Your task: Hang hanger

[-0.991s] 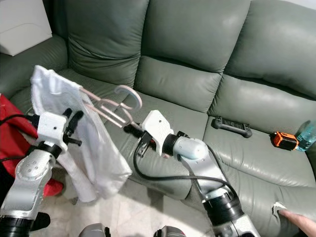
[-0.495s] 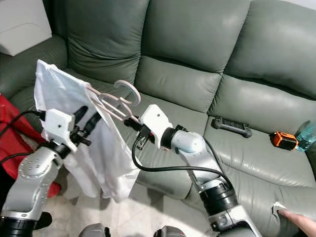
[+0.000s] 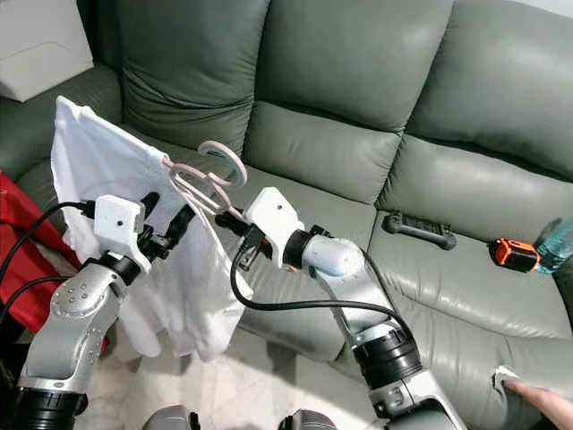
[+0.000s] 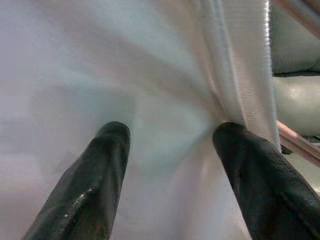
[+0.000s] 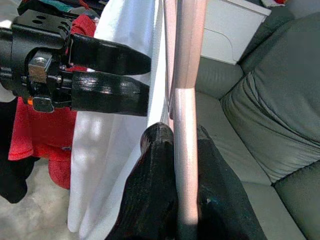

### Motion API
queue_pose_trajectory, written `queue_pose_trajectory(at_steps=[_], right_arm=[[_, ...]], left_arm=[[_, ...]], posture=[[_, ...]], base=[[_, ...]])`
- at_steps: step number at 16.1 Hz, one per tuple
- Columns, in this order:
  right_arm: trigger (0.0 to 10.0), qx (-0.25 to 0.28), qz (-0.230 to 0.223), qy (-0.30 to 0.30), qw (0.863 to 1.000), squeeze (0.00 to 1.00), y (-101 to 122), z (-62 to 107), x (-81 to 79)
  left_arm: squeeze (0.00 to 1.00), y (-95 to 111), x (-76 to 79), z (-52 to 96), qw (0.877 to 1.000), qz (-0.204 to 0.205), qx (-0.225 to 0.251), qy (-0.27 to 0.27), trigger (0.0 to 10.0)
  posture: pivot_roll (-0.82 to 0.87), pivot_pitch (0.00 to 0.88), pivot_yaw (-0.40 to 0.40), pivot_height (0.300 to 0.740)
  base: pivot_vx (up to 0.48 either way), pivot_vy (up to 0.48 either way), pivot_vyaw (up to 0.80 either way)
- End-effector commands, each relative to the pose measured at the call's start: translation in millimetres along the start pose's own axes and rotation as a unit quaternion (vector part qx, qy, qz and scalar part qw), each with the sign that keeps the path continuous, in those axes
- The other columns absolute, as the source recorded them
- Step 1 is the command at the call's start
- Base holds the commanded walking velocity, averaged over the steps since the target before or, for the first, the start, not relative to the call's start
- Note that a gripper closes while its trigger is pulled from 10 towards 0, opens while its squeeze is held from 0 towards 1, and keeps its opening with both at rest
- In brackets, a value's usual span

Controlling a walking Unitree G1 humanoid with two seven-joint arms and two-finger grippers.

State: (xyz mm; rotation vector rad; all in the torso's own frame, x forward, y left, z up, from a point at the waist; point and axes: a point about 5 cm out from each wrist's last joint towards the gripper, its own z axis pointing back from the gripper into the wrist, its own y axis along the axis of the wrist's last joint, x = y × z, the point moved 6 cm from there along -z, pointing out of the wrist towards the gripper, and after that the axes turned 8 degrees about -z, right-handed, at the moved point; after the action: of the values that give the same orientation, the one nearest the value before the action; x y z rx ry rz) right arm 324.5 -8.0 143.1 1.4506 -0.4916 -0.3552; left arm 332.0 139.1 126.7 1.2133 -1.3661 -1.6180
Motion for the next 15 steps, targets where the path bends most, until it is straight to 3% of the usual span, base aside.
queue_pose_trajectory(at_steps=[1,3,6,10,12,13,15], right_arm=[[10.0,0.049,0.033,-0.003,0.998,0.00,28,-2.4,3.8],[10.0,0.063,0.039,-0.039,0.996,0.00,36,1.0,19.2],[10.0,0.061,0.035,-0.049,0.996,0.00,34,4.2,27.7],[10.0,0.045,0.034,-0.051,0.997,0.00,23,13.9,33.9],[10.0,0.035,0.026,-0.072,0.996,0.00,10,20.7,35.9],[10.0,0.036,0.035,-0.072,0.996,0.00,10,16.7,35.1],[10.0,0.026,0.070,-0.072,0.995,0.00,7,11.5,40.5]], left_arm=[[1.00,0,1.1,-1.0,1.000,-0.018,-0.005,-0.009,10.0],[1.00,-9,-16.2,4.6,0.997,-0.070,-0.028,0.010,10.0],[1.00,-5,-29.4,1.9,0.997,-0.069,-0.027,0.023,10.0],[1.00,-1,-16.2,-8.9,0.997,-0.080,-0.015,-0.018,10.0],[1.00,-4,-6.0,-2.3,0.997,-0.066,-0.013,-0.029,10.0],[1.00,-3,-3.4,1.8,0.999,-0.036,-0.008,-0.032,10.0],[1.00,-12,-2.0,7.7,0.999,-0.024,-0.022,-0.040,10.0]], posture=[[-0.03,0.000,-0.058,0.740],[-0.02,0.000,-0.056,0.740],[-0.01,0.000,-0.034,0.740],[0.00,0.000,-0.023,0.740],[0.01,0.000,-0.029,0.740],[-0.01,0.000,-0.023,0.740],[-0.04,0.000,0.002,0.740]], base=[[0.000,0.000,0.00],[0.000,0.000,0.00],[0.000,0.000,0.00],[0.000,0.000,0.00],[0.000,0.000,0.00],[0.000,0.000,0.00],[0.000,0.000,0.00]])
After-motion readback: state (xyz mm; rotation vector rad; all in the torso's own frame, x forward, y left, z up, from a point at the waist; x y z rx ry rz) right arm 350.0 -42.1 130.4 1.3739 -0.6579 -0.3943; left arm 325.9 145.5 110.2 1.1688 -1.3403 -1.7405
